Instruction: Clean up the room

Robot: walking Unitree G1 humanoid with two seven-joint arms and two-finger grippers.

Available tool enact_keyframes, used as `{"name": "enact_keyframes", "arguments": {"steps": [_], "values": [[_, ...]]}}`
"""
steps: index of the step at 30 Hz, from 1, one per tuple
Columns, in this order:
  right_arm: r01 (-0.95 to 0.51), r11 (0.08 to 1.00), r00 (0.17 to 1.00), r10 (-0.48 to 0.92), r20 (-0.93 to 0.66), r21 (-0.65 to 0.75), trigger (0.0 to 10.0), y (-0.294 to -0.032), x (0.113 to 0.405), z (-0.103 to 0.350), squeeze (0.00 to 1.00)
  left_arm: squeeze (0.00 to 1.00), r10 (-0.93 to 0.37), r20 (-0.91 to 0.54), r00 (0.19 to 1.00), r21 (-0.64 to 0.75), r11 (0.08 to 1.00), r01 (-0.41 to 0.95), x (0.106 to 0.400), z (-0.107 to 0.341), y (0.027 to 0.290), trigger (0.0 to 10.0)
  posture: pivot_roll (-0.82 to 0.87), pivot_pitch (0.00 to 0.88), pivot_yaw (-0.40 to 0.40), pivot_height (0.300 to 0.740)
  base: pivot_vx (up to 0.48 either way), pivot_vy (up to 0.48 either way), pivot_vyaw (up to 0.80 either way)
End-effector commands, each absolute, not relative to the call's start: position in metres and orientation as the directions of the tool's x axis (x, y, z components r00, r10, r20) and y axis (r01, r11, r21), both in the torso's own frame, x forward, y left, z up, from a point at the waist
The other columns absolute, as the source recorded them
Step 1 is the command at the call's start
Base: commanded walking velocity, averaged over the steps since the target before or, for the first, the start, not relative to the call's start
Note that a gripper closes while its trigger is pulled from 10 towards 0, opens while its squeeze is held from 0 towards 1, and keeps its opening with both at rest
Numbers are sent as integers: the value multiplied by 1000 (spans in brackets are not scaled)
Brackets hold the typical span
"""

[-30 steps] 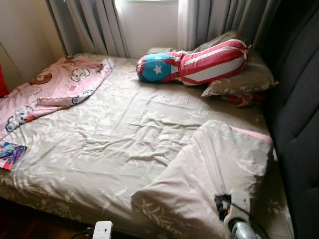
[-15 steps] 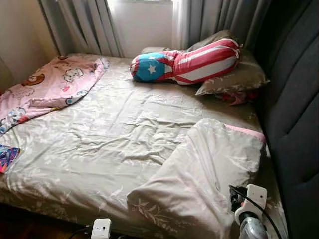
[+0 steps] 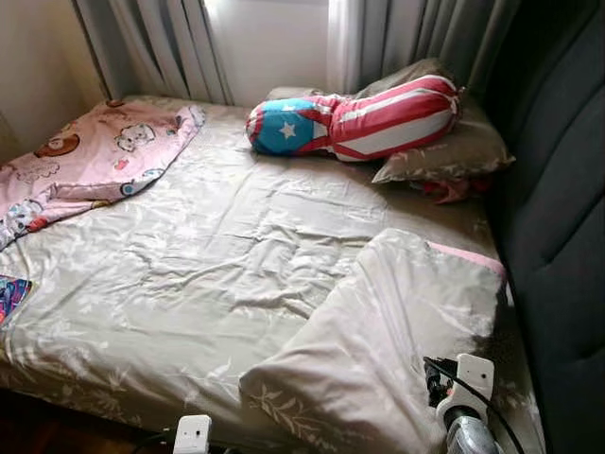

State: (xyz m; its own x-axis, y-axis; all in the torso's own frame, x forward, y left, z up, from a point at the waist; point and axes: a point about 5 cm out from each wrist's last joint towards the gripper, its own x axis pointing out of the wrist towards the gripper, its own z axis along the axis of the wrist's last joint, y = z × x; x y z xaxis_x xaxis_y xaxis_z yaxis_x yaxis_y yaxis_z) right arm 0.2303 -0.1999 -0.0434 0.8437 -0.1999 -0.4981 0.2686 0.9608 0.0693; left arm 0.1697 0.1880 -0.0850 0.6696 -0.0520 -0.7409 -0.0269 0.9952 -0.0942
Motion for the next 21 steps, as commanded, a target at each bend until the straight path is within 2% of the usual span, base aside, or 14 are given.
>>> {"name": "enact_keyframes", "arguments": {"steps": [1,6,17,21], "values": [[261,963,843,-194,-501,67,10000,-199,231,-43,0,0,-48,-750,659,-92,995,-31,167,-86,188,10000,-56,0,-25,722,281,0,0],[252,965,851,-187,-491,69,10000,-198,232,-42,0,0,-49,-751,659,-94,995,-34,167,-86,188,10000,-56,0,-25,722,269,0,0],[294,955,822,-241,-516,23,10000,-205,228,-45,0,0,-54,-751,659,-97,995,-30,167,-86,187,10000,-59,0,-28,722,0,0,0],[293,956,820,-237,-521,27,10000,-203,228,-46,0,0,-52,-750,659,-96,995,-30,167,-86,187,10000,-60,0,-28,703,0,0,0]]}}
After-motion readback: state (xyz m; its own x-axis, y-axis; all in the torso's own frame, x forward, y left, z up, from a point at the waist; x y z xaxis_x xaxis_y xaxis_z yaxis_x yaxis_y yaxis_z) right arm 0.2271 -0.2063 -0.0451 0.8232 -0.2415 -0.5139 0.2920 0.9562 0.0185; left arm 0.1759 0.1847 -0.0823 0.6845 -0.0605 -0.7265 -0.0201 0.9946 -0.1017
